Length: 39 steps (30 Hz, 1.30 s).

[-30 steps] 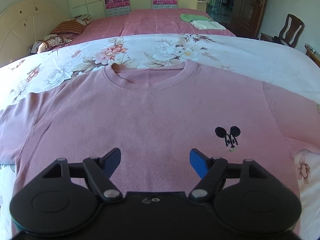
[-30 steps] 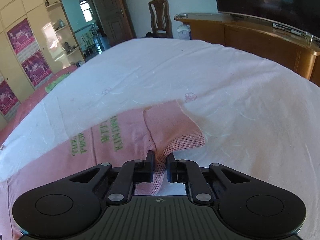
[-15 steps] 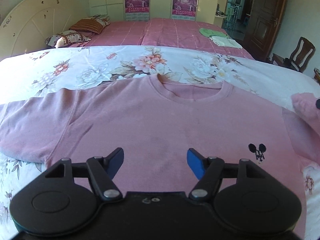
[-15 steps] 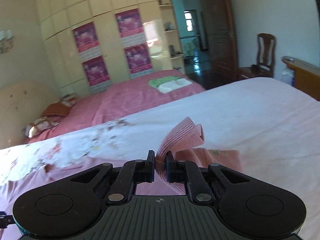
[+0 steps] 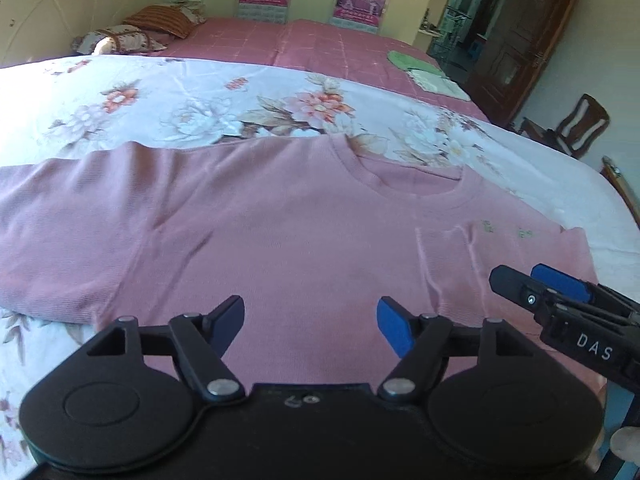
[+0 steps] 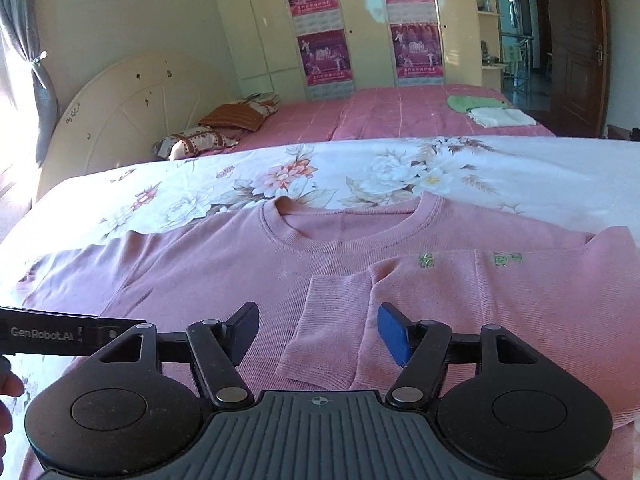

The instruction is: Fold small clothes

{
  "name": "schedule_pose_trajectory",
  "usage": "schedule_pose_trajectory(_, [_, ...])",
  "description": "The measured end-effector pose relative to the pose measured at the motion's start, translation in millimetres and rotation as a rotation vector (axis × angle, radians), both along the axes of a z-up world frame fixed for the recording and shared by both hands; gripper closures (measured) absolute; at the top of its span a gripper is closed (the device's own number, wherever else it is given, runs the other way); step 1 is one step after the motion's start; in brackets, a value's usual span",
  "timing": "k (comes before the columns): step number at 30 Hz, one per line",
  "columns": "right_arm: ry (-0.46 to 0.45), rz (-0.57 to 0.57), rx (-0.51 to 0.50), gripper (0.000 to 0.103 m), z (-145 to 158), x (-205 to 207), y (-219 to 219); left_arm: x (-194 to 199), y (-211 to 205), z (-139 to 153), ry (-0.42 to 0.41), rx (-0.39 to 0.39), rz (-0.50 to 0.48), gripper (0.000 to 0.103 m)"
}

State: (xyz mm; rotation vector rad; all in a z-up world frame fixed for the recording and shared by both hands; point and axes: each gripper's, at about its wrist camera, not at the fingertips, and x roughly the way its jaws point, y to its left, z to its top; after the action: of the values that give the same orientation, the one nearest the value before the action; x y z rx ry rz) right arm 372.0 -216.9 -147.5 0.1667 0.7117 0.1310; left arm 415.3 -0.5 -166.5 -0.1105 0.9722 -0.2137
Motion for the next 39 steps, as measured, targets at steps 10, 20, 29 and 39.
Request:
schedule_pose_trajectory(10, [0.080,-0.297,-0.112,0.039,-9,-64,-110,31,-63,-55,0.239,-0.323,-0.085,0.057])
schedule_pose_trajectory(20, [0.117,-0.413,-0.128,0.039,-26,-93,-156,41,-76,-76,0.173,-0.415,0.019,0.095])
schedule_pose_trajectory(29, [0.146,-0.413,-0.133,0.039,-38,-88,-158,33,-49,-20,-0.023,-0.492,0.071,0.096])
schedule_pose_trajectory(39, [0.131,-0.368,-0.152,0.090,-45,-51,-148,29,15,-12,-0.104,-0.390,0.187,0.098])
